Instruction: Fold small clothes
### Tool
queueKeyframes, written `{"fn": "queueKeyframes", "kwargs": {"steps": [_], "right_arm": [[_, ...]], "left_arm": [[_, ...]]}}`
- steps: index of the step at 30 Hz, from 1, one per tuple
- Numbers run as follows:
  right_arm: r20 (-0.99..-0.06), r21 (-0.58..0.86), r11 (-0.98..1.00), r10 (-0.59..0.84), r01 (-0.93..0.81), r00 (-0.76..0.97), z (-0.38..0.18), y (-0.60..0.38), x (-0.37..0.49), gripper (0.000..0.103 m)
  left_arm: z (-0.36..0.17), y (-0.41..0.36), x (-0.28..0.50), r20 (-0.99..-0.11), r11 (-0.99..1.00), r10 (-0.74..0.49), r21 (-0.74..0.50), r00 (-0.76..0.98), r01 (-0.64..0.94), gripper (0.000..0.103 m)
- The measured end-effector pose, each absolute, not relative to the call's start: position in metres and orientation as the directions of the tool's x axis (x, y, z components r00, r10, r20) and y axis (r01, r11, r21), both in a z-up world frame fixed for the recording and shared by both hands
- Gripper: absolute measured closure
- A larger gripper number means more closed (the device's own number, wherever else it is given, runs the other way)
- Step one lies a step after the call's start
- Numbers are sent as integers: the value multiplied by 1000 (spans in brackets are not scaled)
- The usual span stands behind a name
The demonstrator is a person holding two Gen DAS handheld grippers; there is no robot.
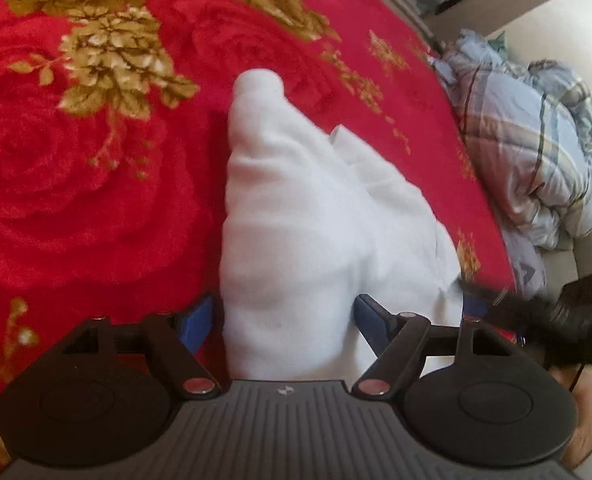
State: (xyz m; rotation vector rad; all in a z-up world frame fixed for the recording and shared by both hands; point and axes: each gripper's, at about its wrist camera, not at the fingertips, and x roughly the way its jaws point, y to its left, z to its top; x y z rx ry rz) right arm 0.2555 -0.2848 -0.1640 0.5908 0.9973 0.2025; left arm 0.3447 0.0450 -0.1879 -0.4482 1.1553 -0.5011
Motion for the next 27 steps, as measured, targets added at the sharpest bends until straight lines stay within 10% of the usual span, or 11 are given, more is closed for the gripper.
{"fn": "queueKeyframes", "kwargs": {"steps": [4,5,8,11,16,18,27], "right_arm": [[-796,464,882,374,82,477,-184,-258,255,17],[-791,455,887,366,73,490,-181,-254,256,32],[-735,517,853,403,66,546,-169,-250,260,70],[-640,551,834,443,-27,628,-150,-237,268,80],[-492,483,843,483,-235,724,-119,-189,287,73],[-519,428,880,428,-208,740,-121,-182,299,52],[-631,508,852,467,-126,619,-140,-185,296,31]], "left_arm": [[-184,45,341,-728,808,-583,-567,360,161,56],[-178,46,338,-717,803,-590,-568,372,179,67],[-144,56,328,-659,813,-576,-524,483,253,72],[-113,80,321,-599,845,-520,-466,609,262,72],[-94,133,327,-576,884,-384,-455,722,108,55],[-93,151,323,-591,905,-304,-424,748,33,55],[-142,166,317,-770,899,-367,-437,522,-11,43]]}}
